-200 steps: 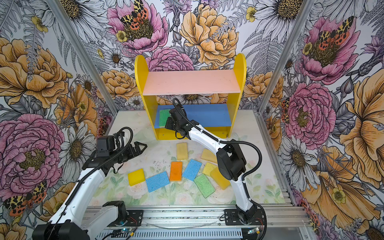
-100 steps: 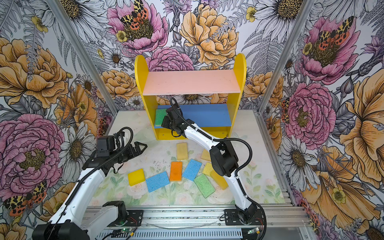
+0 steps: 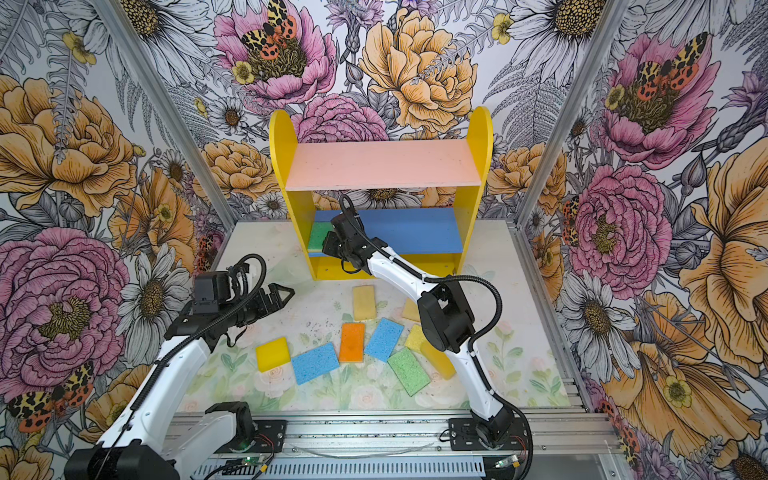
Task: Place and organize the cleaning sponges onto the shelf
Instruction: 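Place the green sponge upright on the blue shelf, open right gripper, then move the right gripper to the pale yellow sponge and grasp it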
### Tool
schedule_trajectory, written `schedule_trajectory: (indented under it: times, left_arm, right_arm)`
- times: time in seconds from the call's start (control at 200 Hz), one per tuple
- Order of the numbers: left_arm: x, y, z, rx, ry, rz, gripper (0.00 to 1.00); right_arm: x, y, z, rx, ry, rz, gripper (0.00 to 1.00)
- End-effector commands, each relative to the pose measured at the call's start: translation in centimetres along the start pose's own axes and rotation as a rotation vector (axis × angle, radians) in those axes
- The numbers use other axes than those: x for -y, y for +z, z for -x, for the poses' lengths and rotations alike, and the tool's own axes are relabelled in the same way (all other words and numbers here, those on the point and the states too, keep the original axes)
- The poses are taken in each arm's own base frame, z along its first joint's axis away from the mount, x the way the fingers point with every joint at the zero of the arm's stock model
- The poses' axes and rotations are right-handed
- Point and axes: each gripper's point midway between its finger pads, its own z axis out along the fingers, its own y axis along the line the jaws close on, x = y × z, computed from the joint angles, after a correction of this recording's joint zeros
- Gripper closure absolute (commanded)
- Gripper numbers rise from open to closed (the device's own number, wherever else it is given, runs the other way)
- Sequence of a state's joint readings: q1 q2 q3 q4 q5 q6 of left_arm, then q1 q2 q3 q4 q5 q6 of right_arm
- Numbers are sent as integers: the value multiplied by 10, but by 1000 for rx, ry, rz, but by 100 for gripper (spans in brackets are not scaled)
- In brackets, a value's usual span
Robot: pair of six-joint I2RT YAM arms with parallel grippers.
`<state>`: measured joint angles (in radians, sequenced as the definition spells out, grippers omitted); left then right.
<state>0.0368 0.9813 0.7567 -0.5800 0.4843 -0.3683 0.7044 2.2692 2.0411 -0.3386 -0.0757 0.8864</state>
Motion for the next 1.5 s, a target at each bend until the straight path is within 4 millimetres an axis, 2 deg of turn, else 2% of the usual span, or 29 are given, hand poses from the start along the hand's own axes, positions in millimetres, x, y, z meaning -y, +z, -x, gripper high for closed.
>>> schedule_trajectory:
  times: [0.0, 0.11, 0.31, 0.495, 0.585, 0.635, 0.725, 0.855, 0.98, 1.081, 1.201, 1.496]
  left_arm:
    - [0, -1, -4, -3, -9, -3, 1]
    - [1, -1, -4, -4, -7, -3, 1]
    - [0, 0, -5, -8, -10, -3, 1]
    - [-1, 2, -6, -16, -13, -2, 1]
    - [-1, 3, -7, -22, -14, -5, 1]
    - [-1, 3, -8, -23, -13, -4, 1]
    - [0, 5, -9, -32, -12, -10, 1]
    - [7, 10, -15, -67, 9, -36, 1]
    - [17, 19, -28, -124, 35, -56, 1]
    - [26, 24, -38, -164, 66, -74, 1]
    - [35, 27, -50, -199, 101, -92, 1]
    - [34, 28, -54, -212, 118, -70, 1]
  right_arm:
    - [-6, -1, 6, 19, -12, 17, 61]
    - [-6, -12, 7, 30, -33, 6, 55]
    - [-11, -50, 12, 74, -112, -19, 42]
    - [-4, -67, 14, 79, -133, -35, 40]
    - [1, -77, 5, 56, -135, -38, 41]
    - [5, -88, 1, 49, -139, -42, 41]
    - [22, -109, -16, 19, -126, -63, 40]
    - [51, -139, -54, -55, -86, -89, 39]
    - [81, -153, -93, -152, -56, -114, 36]
    - [103, -153, -112, -206, -72, -146, 36]
    - [119, -136, -124, -270, -77, -165, 36]
    - [151, -100, -129, -314, -106, -244, 40]
